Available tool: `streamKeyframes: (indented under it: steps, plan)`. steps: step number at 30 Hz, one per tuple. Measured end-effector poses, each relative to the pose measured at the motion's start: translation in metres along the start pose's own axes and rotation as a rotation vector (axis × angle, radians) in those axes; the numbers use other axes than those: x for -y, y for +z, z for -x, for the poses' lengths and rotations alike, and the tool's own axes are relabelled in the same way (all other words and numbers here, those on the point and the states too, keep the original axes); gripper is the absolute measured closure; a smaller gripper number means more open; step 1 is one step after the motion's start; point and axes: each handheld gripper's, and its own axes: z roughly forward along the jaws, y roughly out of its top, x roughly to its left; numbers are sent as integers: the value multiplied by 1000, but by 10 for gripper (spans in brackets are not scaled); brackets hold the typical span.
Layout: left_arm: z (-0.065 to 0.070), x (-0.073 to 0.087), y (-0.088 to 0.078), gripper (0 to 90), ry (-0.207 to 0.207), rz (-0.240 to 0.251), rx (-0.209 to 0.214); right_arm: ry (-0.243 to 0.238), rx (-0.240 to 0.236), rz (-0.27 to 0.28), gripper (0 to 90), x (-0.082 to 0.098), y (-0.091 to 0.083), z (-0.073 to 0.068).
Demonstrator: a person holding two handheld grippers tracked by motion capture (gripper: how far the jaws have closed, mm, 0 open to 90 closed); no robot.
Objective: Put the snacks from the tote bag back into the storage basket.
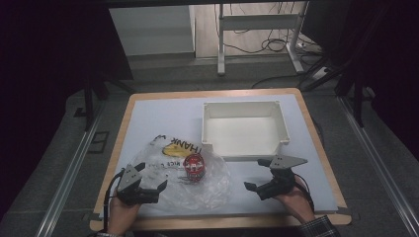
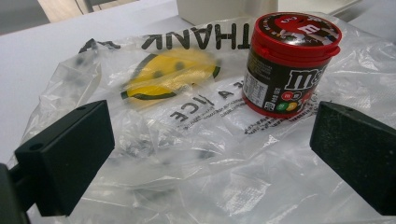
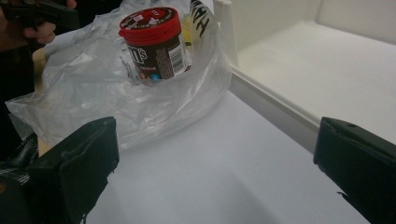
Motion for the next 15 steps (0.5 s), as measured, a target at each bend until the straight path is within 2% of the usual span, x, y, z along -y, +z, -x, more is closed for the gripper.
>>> streamKeyframes:
  steps: [3,15]
  plan:
    - [0,0,0,0,1,3,-4,11,-16,-9,12,-2,1,0]
    - [0,0,-1,0,-3,13,-7,-50,-32,-37,14,-14,11,-2]
